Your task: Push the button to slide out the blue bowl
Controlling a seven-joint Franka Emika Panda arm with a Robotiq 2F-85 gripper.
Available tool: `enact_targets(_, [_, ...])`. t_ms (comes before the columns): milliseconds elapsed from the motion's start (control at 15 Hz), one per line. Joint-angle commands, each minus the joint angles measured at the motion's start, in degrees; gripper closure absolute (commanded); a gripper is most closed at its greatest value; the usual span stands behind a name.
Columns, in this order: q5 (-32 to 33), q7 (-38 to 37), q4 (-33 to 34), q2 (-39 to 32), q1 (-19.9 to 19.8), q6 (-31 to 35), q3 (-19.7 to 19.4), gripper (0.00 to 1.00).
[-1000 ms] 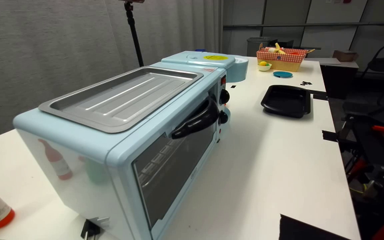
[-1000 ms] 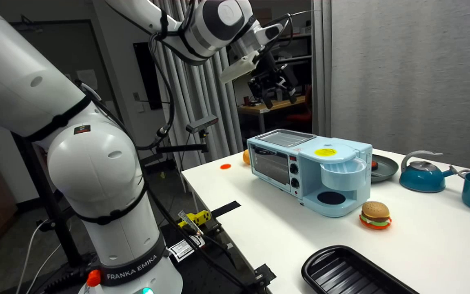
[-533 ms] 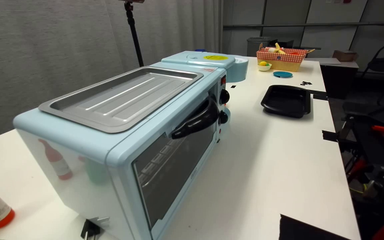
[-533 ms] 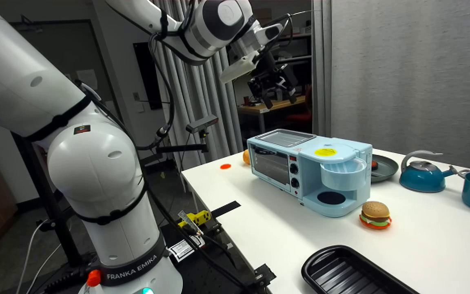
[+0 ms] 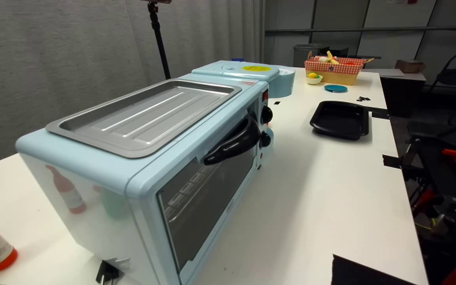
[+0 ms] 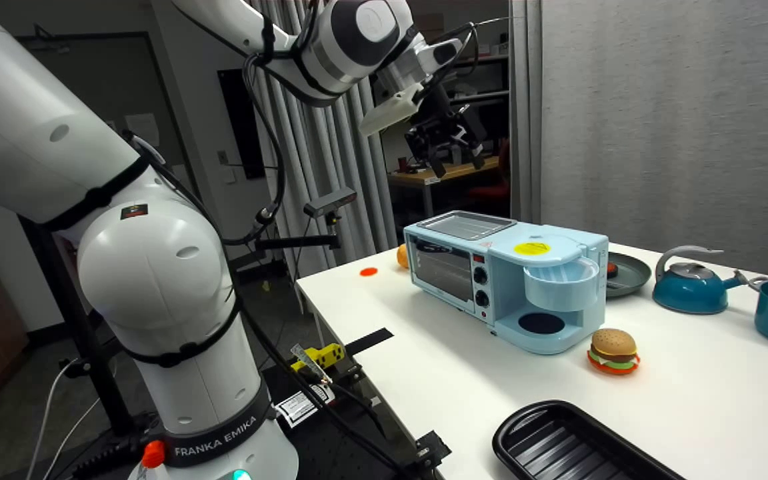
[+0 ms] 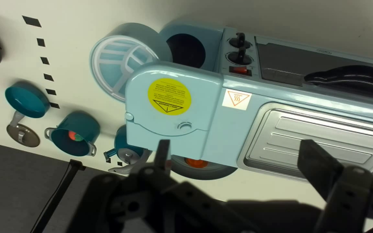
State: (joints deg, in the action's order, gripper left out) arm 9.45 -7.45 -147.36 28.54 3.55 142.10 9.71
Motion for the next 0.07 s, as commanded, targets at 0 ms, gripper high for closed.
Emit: enact_targets(0, [-0.1, 0.1, 0.1, 0.0, 0.0, -0.1, 0.0, 0.0])
